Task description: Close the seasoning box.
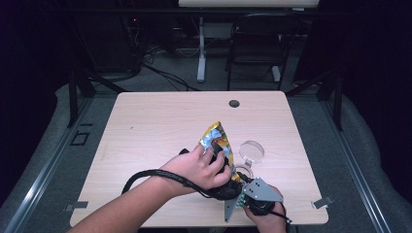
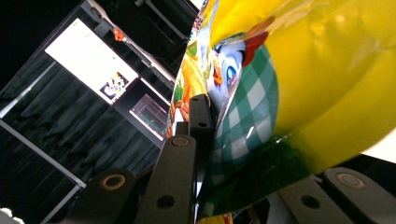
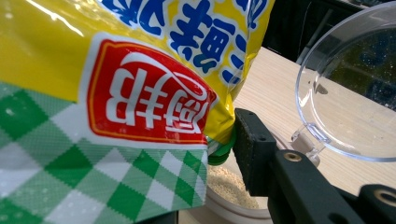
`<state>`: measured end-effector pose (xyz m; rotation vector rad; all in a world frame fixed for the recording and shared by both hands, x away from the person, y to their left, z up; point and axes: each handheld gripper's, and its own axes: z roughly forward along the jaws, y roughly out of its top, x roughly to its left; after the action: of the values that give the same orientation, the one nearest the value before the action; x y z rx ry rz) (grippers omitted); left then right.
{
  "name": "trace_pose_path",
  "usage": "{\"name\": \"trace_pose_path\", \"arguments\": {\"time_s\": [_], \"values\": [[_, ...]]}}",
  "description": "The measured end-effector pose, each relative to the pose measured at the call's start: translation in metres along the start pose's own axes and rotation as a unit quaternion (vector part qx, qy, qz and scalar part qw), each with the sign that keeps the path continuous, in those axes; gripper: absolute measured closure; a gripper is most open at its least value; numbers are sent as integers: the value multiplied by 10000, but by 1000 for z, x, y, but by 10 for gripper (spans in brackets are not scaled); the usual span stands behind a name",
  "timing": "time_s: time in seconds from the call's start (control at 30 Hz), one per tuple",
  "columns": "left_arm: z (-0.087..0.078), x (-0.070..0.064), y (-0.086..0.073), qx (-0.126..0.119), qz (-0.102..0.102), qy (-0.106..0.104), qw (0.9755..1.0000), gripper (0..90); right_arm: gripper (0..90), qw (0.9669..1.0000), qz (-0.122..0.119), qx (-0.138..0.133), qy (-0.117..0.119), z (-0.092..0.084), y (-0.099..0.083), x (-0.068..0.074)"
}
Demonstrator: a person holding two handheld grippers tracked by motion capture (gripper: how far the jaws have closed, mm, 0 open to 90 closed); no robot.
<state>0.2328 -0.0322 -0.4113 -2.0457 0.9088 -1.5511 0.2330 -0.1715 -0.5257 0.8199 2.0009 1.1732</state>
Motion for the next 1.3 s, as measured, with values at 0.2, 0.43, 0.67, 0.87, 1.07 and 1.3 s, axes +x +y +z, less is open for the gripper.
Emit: {"name": "trace_pose_path", "arguments": {"time_s": [0.2, 0.43, 0.67, 0.87, 1.07, 1.3], "values": [[1, -1, -1, -19, -65, -8, 10000, 858, 707, 10000, 22, 6, 10, 0, 0, 0], [2, -4, -4, -57, -239, -83, 9997, 860, 708, 10000, 39, 5, 7, -1, 1, -1], [5, -10, -9, -158, -534, -146, 9983, 861, 709, 10000, 27, 15, -7, -2, 2, -2], [8, -17, -13, -264, -793, -187, 9963, 861, 709, 10000, -13, 35, -23, -2, 2, -2], [9, -20, -17, -274, -930, -247, 9950, 861, 709, 9999, -96, 31, -43, -3, 4, 0], [9, -24, -21, -305, -1134, -363, 9924, 861, 710, 9999, -137, -21, -80, -3, 5, 0]]}}
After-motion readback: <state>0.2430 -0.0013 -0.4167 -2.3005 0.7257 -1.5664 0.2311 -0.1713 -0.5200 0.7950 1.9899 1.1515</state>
